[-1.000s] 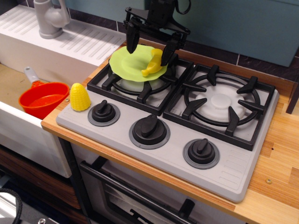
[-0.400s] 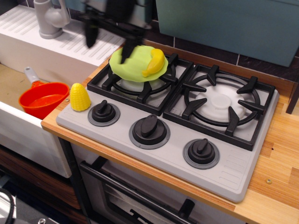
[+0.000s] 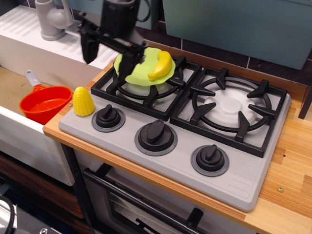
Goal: End effector transition from object to object
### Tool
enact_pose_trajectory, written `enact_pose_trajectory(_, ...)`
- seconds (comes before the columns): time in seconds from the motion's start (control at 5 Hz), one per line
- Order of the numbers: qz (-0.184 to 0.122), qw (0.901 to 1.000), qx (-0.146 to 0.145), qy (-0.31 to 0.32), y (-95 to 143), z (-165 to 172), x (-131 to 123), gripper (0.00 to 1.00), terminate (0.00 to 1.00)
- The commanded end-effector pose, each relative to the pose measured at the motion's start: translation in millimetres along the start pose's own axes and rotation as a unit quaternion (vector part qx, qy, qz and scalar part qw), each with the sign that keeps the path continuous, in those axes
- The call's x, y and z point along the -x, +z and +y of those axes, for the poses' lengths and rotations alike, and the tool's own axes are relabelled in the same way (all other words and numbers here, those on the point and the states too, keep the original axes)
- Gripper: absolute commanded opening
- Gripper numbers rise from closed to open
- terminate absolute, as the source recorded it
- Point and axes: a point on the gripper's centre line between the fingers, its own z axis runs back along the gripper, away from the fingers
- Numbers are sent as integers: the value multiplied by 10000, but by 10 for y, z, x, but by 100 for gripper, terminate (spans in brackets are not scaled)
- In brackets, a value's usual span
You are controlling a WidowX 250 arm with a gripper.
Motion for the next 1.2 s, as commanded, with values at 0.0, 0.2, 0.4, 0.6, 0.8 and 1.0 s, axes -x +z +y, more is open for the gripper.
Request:
enact_pose_trajectory(0.0,-464,9989,21,-24,-44,183,42,100,0)
enact_pose_trajectory(0.2,-526,9986,17,-76,-126,200,84,100,0)
enact_pose_trajectory(0.4,-424,9990,120,13,-139,182,59,100,0)
enact_pose_trajectory(0.6,-415,9990,157,81,-226,217,59,100,0)
enact_pose_trajectory(0.8,-447,9988,174,62,-294,298,56,100,0)
enact_pose_trajectory(1.0,-533,9985,100,10,-454,372,44,100,0)
